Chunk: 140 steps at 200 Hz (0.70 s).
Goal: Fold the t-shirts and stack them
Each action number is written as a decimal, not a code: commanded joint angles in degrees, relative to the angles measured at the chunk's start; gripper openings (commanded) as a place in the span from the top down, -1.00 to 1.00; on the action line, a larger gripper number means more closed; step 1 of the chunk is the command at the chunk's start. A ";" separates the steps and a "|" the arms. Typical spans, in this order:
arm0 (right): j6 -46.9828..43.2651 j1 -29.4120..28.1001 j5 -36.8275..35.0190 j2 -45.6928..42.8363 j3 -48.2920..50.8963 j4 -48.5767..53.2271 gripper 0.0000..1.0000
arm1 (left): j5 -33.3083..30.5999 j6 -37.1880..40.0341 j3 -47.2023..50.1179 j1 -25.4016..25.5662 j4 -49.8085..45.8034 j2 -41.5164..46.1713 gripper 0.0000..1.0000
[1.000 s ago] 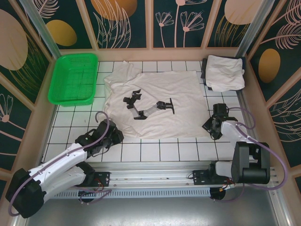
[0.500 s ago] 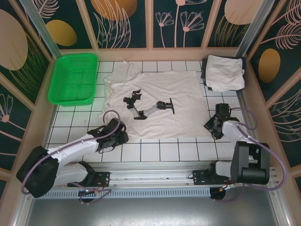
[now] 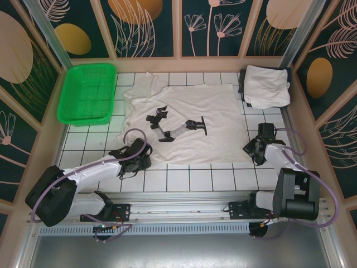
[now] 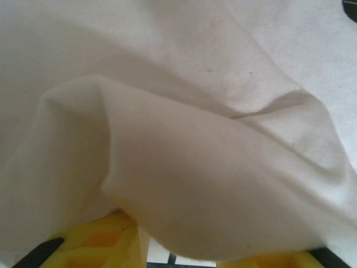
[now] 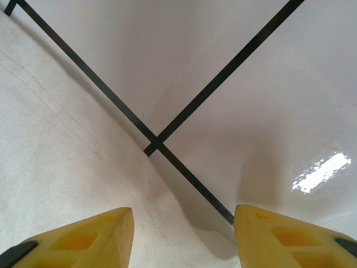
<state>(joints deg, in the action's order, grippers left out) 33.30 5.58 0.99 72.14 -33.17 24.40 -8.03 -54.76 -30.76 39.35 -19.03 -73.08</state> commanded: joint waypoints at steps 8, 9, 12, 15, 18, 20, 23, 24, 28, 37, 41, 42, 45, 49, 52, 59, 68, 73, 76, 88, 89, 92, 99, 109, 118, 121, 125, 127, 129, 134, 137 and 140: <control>-0.88 0.54 0.59 -0.46 0.74 -1.04 -0.02 | -3.08 0.58 -2.61 0.11 -3.72 -0.92 0.40; -0.87 0.51 0.59 -0.44 0.74 -1.03 -0.02 | -3.10 0.60 -2.71 0.15 -3.77 -0.88 0.41; -0.91 0.56 0.60 -0.42 0.74 -1.10 -0.02 | -3.13 0.61 -3.01 0.17 -3.82 -0.96 0.43; -0.87 0.56 0.59 -0.38 0.74 -1.07 -0.02 | -3.13 0.54 -3.27 0.13 -3.78 -1.01 0.45; -0.91 0.56 0.57 -0.34 0.74 -1.08 -0.02 | -3.06 0.61 -3.41 0.13 -3.70 -0.94 0.47; -0.88 0.56 0.52 -0.33 0.74 -1.11 -0.02 | -3.07 0.62 -3.49 0.18 -3.68 -0.99 0.49; -0.87 0.52 0.61 -0.31 0.74 -1.10 -0.02 | -3.05 0.62 -3.59 0.20 -3.61 -1.01 0.51; -0.87 0.50 0.60 -0.32 0.74 -1.11 -0.02 | -3.04 0.67 -3.64 0.20 -3.59 -1.01 0.52; -0.87 0.60 0.59 -0.25 0.75 -1.13 -0.02 | -3.04 0.70 -3.75 0.11 -3.54 -0.94 0.55; -0.79 0.65 0.45 -0.24 0.74 -1.02 -0.02 | -3.12 0.80 -3.78 0.16 -3.56 -1.03 0.64; -0.80 0.63 0.41 -0.24 0.81 -1.07 -0.02 | -3.17 0.78 -3.82 0.15 -3.74 -1.09 0.69; -0.79 0.60 0.41 -0.29 0.82 -1.05 -0.02 | -3.24 0.79 -3.84 0.08 -3.83 -1.05 0.70; -0.78 0.65 0.41 -0.33 0.78 -1.03 -0.02 | -3.36 0.82 -3.91 0.14 -4.08 -1.05 0.74; -0.79 0.65 0.41 -0.31 0.82 -0.95 -0.02 | -3.51 0.82 -4.06 0.13 -4.46 -1.10 0.80; -0.78 0.70 0.46 -0.31 0.78 -0.94 -0.02 | -3.61 0.80 -4.09 0.11 -4.72 -0.96 0.84; -0.78 0.72 0.41 -0.33 0.74 -0.84 -0.02 | -3.72 0.69 -4.07 0.14 -5.28 -0.56 0.91; -0.70 0.74 0.63 -0.33 0.74 -0.85 -0.02 | -3.75 0.64 -3.91 0.15 -5.91 0.21 0.99; -0.62 0.71 0.80 -0.33 0.74 -0.83 -0.02 | -3.70 0.59 -3.78 0.13 -6.24 0.76 1.00; -0.56 0.74 0.89 -0.27 0.75 -0.77 -0.02 | -3.66 0.57 -3.73 0.18 -6.51 1.19 1.00; -0.16 0.74 1.36 -0.51 0.82 -0.53 -0.02 | -3.27 0.50 -3.58 0.18 -7.90 3.21 1.00; -0.12 0.74 1.37 -0.51 0.82 -0.51 -0.02 | -3.25 0.47 -3.59 0.19 -8.02 3.34 1.00; 0.03 0.74 1.45 -0.57 0.82 -0.36 -0.02 | -3.16 0.59 -3.64 0.12 -8.50 3.98 1.00; 0.73 0.74 0.68 -0.76 0.78 0.11 -0.02 | -2.84 0.76 -3.77 0.19 -9.78 5.49 1.00; 2.89 0.65 -2.57 -1.14 0.36 2.01 -0.04 | -1.95 1.18 -4.31 0.18 -11.85 7.83 1.00; 3.73 0.57 -3.79 -1.60 0.13 2.70 -0.04 | -1.49 1.32 -5.09 0.19 -13.70 9.87 1.00; 3.90 0.57 -3.81 -1.81 0.10 2.81 -0.05 | -1.20 1.41 -5.36 0.19 -14.17 10.64 1.00; 4.15 0.56 -3.81 -2.14 0.12 2.92 -0.05 | -0.80 1.57 -5.70 0.13 -14.61 11.54 1.00; 4.30 0.52 -3.76 -2.24 0.19 2.93 -0.05 | -0.55 1.72 -5.86 0.18 -14.74 11.99 1.00; 4.38 0.51 -3.80 -2.43 0.25 2.89 -0.05 | -0.27 1.84 -5.99 0.19 -14.88 12.37 1.00; 4.63 0.54 -3.47 -2.96 0.50 2.64 -0.05 | 0.50 2.37 -6.34 0.14 -15.18 13.31 1.00; 4.66 0.56 -3.16 -3.28 0.74 2.44 -0.05 | 0.80 2.51 -6.59 0.08 -15.35 13.85 1.00; 4.60 0.52 -2.81 -3.51 0.92 2.20 -0.05 | 1.16 2.74 -6.84 0.14 -15.60 14.41 1.00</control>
<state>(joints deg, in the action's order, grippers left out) 35.42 5.69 -0.21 71.68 -33.04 25.04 -9.39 -54.00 -34.70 39.35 -29.63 -62.59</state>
